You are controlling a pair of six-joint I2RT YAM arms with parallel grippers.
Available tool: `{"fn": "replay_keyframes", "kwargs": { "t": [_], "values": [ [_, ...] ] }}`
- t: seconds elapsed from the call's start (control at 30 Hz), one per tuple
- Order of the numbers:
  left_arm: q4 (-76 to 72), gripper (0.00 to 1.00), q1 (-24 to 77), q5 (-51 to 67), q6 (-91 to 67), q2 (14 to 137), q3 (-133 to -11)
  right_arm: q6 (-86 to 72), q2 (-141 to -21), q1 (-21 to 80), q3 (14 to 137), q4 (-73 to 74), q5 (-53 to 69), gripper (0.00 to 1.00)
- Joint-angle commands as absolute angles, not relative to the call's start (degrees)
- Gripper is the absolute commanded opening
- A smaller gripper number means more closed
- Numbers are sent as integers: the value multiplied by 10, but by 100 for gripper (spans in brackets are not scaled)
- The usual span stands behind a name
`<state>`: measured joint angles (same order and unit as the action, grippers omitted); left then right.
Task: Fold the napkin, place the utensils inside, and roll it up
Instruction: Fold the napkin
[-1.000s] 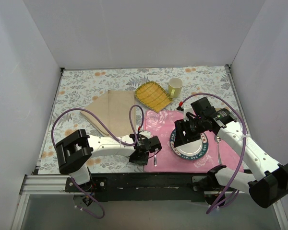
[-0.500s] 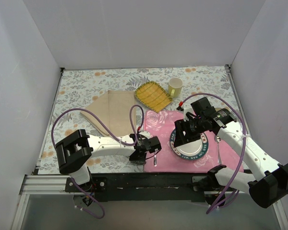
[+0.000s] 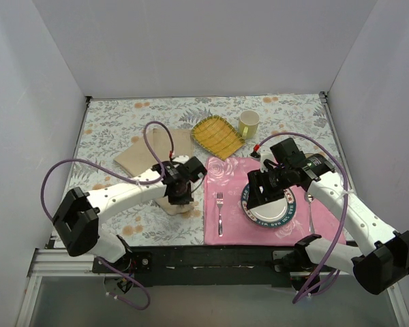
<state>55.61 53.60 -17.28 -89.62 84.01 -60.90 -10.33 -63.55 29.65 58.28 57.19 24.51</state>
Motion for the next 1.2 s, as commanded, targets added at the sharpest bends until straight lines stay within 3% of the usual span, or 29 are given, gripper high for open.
{"fn": "replay_keyframes", "kwargs": {
  "t": [0.0, 0.4, 0.6, 1.17],
  "values": [
    [548, 0, 431, -179, -814, 801, -647, -105, -642, 297, 597, 565, 243, 67],
    [534, 0, 208, -170, -779, 842, -767, -118, -733, 297, 690, 595, 265, 67],
    [572, 0, 171, -190, -773, 855, -826, -117, -782, 297, 729, 603, 265, 66],
    [473, 0, 43, -143, -733, 903, -799, -113, -800, 297, 745, 628, 252, 66]
  ]
}}
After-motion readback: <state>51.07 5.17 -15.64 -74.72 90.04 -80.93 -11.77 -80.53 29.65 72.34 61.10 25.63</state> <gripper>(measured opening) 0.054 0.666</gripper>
